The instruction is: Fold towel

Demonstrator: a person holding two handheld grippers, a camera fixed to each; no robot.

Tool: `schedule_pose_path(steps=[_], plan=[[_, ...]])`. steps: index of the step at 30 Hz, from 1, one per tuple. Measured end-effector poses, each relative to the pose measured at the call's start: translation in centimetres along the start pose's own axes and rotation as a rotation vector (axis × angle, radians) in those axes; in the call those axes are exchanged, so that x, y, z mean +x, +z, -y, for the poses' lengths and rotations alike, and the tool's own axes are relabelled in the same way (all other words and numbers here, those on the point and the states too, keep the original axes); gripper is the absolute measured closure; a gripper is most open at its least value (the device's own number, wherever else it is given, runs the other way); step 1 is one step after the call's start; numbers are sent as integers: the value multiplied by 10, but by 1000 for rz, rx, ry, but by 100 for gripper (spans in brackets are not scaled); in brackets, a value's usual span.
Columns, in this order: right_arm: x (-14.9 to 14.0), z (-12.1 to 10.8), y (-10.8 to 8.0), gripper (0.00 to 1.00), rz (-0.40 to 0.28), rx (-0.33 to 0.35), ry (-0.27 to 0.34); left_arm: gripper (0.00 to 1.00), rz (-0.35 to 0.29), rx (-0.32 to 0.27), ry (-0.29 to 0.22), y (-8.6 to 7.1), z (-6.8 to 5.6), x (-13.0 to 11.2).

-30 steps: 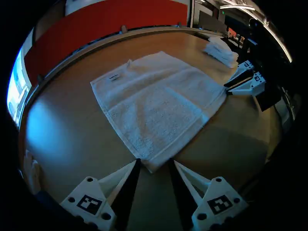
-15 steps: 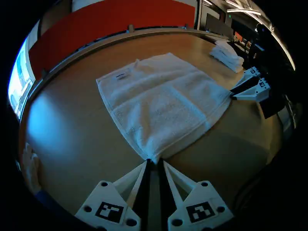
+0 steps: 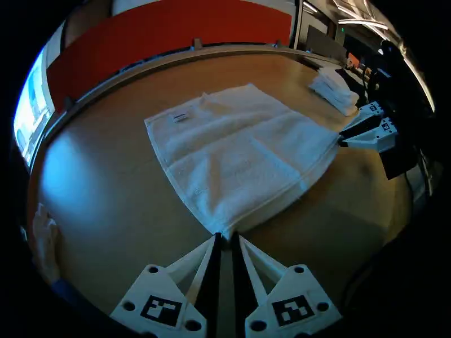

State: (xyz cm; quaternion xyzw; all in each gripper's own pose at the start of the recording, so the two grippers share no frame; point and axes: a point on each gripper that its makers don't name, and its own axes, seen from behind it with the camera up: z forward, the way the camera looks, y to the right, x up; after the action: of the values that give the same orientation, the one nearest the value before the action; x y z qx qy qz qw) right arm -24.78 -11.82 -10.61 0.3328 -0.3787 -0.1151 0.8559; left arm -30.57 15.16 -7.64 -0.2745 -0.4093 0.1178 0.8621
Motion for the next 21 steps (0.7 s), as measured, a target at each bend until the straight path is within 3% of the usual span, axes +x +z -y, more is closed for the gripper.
schedule_pose_path(steps=[21], plan=[[60, 5, -65, 85, -67, 4, -23, 87, -28, 11, -84, -69, -5, 39]])
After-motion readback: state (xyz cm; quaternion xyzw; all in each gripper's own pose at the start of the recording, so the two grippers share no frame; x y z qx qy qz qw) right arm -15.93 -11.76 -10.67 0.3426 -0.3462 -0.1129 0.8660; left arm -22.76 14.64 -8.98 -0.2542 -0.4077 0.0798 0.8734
